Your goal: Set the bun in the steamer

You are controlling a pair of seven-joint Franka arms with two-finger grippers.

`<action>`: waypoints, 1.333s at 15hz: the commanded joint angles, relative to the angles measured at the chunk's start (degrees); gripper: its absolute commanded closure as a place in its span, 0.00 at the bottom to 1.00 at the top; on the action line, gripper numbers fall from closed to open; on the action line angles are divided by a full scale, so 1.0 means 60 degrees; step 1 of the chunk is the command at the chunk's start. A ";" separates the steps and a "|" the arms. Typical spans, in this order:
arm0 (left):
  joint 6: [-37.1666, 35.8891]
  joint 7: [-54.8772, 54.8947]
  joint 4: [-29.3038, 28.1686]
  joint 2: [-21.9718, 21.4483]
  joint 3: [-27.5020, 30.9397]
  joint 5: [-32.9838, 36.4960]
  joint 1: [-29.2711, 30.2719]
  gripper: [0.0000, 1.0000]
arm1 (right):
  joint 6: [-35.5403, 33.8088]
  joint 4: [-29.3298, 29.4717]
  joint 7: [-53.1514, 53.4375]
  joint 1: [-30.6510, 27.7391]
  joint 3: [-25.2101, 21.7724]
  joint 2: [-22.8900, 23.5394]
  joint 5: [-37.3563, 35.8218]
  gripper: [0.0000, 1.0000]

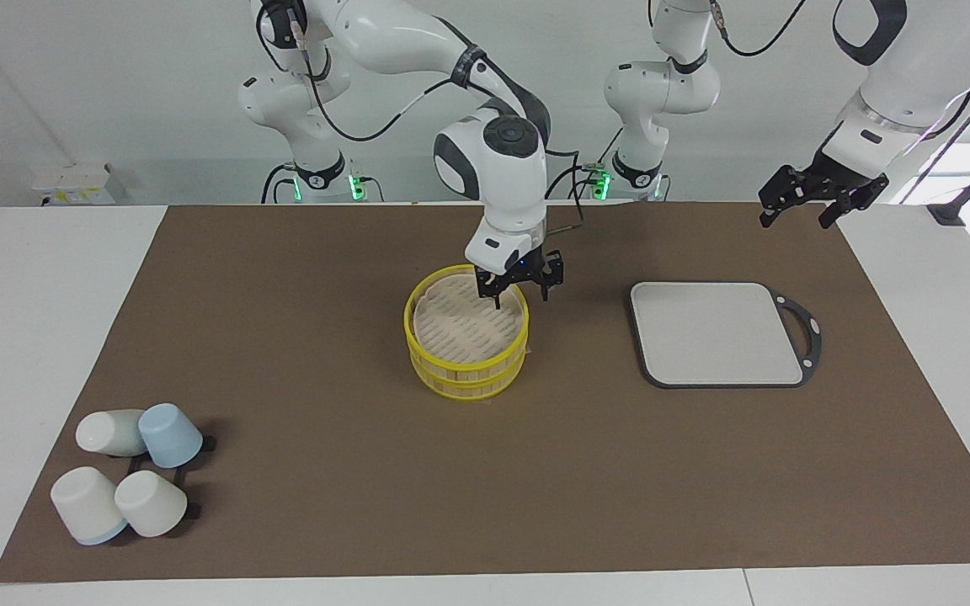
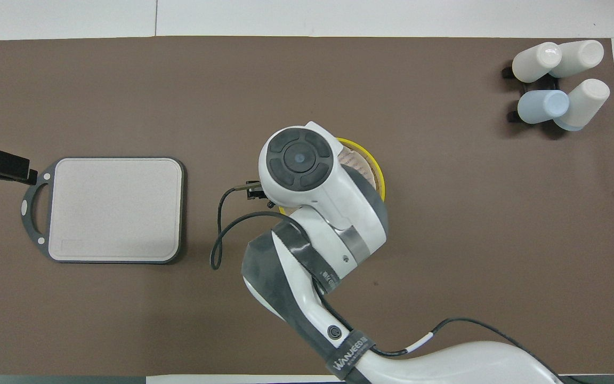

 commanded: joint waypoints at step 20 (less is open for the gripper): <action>0.0166 0.0214 0.0124 0.0089 -0.0082 0.0422 -0.0041 0.00 | -0.4446 -0.1052 -0.5090 -0.5318 0.0090 -0.3759 -0.0746 0.00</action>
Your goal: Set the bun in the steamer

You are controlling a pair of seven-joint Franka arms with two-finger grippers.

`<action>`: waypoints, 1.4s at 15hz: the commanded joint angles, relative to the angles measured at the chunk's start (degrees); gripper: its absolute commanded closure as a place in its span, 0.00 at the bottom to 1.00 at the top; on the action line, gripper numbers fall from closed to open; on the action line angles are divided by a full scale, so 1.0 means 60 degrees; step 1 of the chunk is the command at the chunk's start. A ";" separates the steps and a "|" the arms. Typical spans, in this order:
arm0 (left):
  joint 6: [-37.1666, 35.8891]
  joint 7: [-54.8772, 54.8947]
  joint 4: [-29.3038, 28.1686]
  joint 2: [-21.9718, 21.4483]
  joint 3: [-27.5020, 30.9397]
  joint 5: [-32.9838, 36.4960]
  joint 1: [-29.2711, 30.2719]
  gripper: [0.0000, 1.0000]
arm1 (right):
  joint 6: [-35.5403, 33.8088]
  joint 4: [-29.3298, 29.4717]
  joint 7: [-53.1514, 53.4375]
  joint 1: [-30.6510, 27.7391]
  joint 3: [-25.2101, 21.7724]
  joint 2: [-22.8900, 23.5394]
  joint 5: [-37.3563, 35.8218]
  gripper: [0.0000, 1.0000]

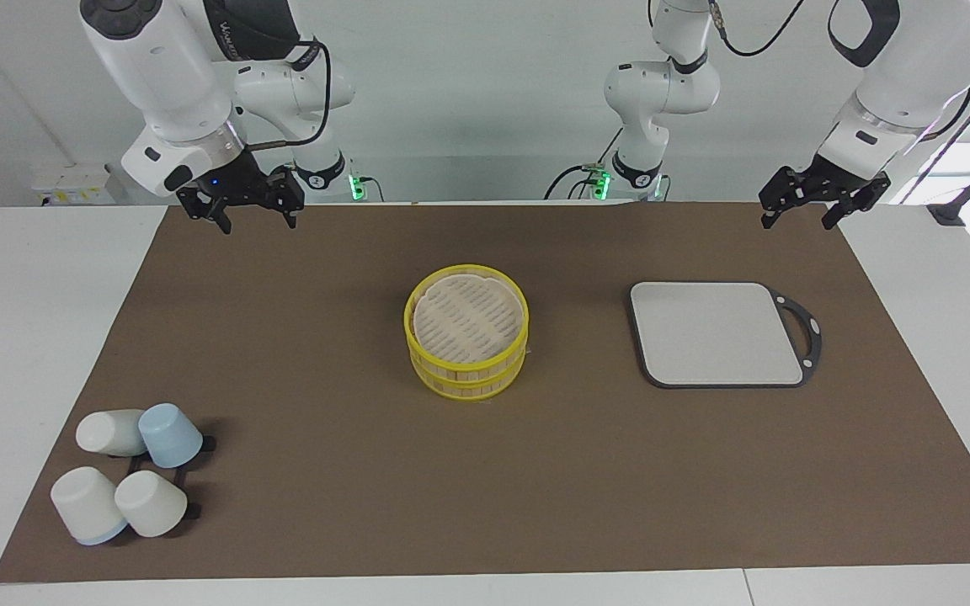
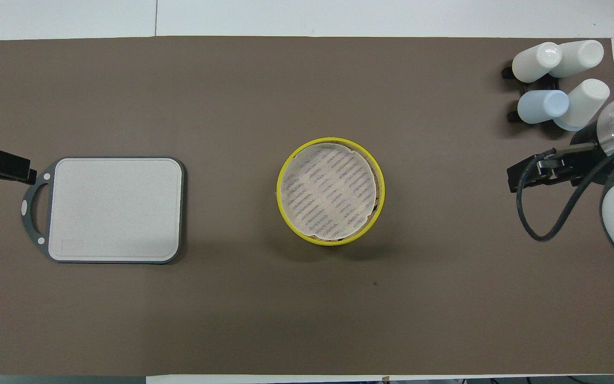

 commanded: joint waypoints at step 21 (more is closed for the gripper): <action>0.0083 0.0089 0.0094 0.0063 0.0017 0.0162 -0.0053 0.00 | 0.0268 -0.0226 -0.0415 -0.0935 0.0148 -0.0100 -0.0576 0.00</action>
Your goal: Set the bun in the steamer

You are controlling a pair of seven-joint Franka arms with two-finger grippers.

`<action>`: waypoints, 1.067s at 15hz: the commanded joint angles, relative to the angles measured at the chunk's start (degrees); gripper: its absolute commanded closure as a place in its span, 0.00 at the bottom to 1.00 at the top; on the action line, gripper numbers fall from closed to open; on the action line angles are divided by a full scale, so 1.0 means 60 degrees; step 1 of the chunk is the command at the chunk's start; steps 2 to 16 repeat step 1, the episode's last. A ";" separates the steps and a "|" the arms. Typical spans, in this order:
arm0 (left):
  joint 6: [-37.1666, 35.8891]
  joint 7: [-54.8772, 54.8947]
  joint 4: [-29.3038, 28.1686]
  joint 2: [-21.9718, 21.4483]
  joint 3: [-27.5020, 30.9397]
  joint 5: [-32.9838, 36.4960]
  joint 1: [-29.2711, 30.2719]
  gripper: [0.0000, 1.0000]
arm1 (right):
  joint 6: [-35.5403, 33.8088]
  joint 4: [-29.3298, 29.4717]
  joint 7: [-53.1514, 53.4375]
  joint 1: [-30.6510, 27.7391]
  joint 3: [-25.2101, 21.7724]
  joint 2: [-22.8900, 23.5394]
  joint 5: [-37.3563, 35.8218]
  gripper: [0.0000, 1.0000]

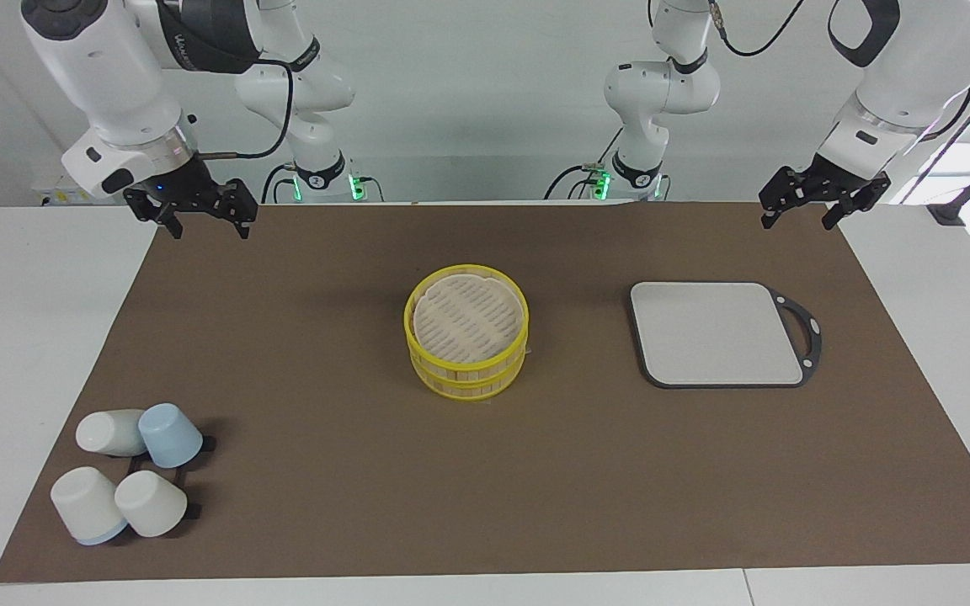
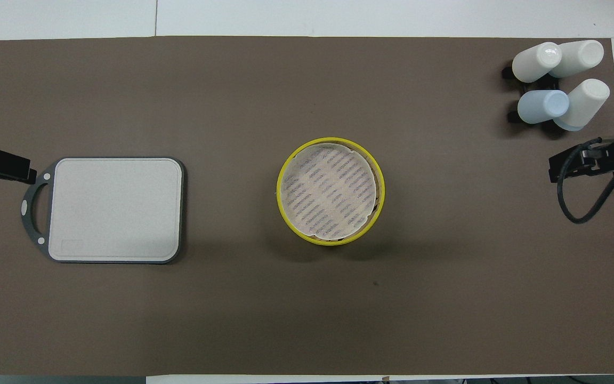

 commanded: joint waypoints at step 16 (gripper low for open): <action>0.0087 0.0103 0.0094 0.0063 0.0017 0.0162 -0.0053 0.00 | 0.0114 -0.0165 -0.0205 -0.0104 0.0083 -0.0101 0.0036 0.00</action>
